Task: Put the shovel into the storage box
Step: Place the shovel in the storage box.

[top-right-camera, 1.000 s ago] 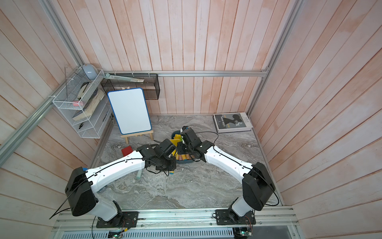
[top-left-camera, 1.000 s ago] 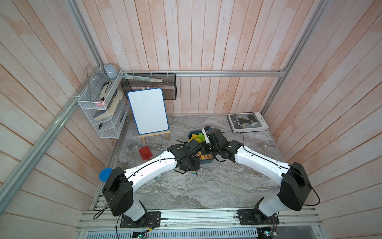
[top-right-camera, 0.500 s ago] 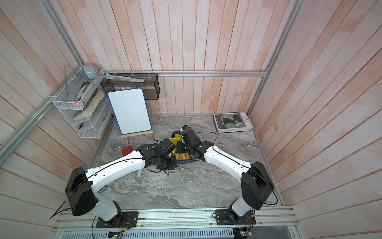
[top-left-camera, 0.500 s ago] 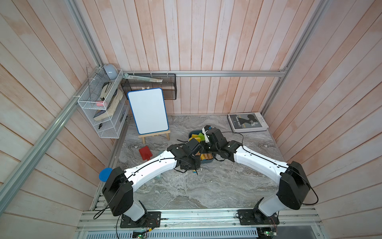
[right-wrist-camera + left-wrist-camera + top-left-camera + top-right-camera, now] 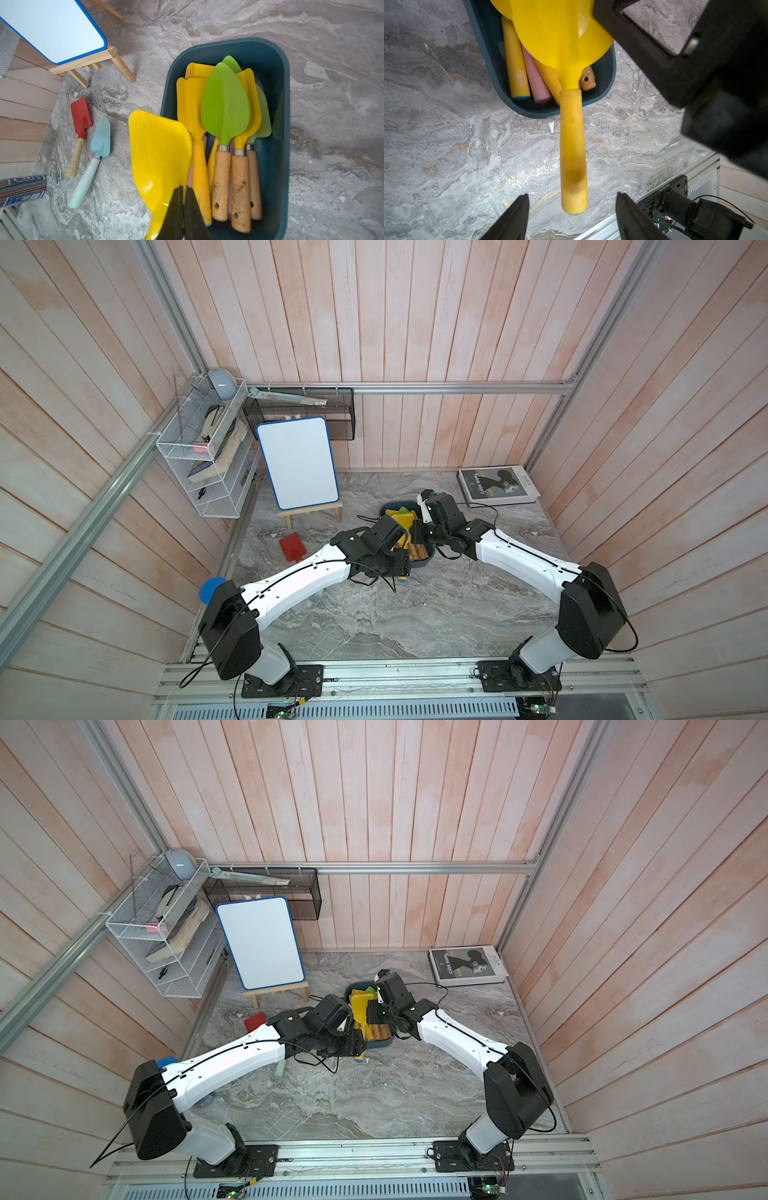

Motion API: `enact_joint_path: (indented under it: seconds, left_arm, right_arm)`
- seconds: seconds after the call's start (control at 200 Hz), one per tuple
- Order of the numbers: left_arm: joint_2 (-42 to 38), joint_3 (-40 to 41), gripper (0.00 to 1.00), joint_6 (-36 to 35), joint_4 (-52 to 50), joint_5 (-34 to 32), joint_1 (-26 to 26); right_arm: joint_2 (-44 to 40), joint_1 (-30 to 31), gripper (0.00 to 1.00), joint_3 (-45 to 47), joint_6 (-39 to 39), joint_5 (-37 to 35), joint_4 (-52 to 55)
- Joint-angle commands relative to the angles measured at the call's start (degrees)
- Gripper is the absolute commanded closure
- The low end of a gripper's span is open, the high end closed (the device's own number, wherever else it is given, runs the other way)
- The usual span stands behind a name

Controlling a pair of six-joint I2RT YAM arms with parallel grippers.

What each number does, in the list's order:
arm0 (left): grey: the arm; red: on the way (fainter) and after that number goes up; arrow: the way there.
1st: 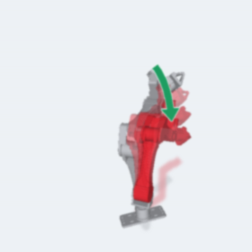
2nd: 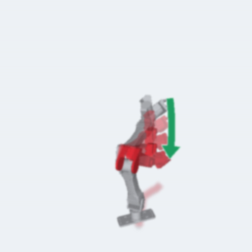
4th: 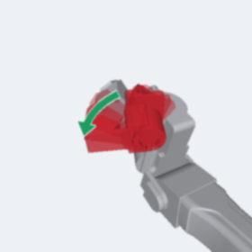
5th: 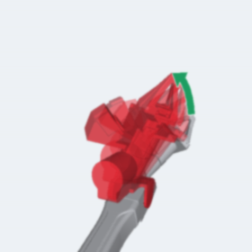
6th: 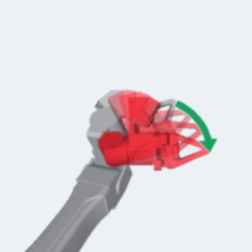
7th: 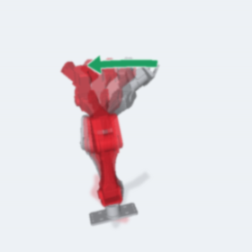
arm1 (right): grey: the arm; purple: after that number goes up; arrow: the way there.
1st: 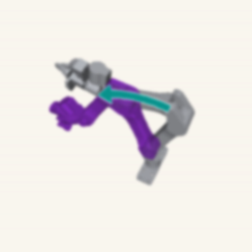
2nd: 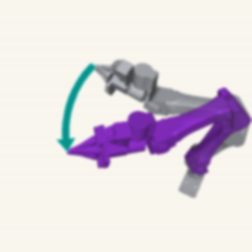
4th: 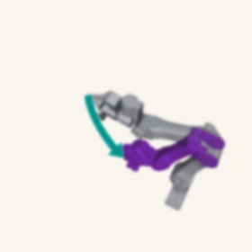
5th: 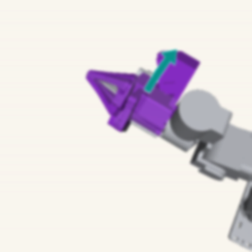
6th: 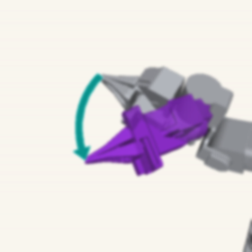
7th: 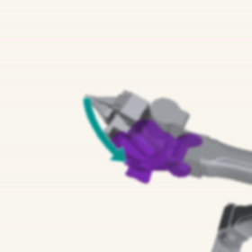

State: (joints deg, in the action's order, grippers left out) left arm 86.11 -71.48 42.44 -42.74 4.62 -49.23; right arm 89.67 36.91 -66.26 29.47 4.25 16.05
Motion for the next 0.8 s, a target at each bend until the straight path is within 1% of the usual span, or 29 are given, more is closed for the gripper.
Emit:
enact_joint_path:
  seconds: [0.0,0.2,0.34,0.58,0.795]
  left_arm:
    - [-3.2,1.7,0.28,-1.6,2.5,-2.2,0.0]
    - [-7.7,5.9,0.27,-2.0,6.6,-2.8,0.9]
    - [-10.3,8.4,0.27,-1.9,8.3,-2.8,1.8]
    - [-13.3,11.8,0.27,-1.5,10.1,-2.7,3.0]
    - [-14.2,12.8,0.27,-1.5,10.9,-2.7,3.4]
  right_arm:
    - [-0.5,-2.2,1.00,-0.8,-4.2,5.6,-2.4]
    - [3.5,-4.9,1.00,-4.7,-9.4,9.6,-3.2]
    - [7.3,-6.6,1.00,-7.7,-11.4,11.8,-4.4]
    - [14.1,-8.3,1.00,-12.7,-12.5,12.9,-6.1]
    - [19.4,-8.4,1.00,-15.9,-11.0,13.1,-7.9]
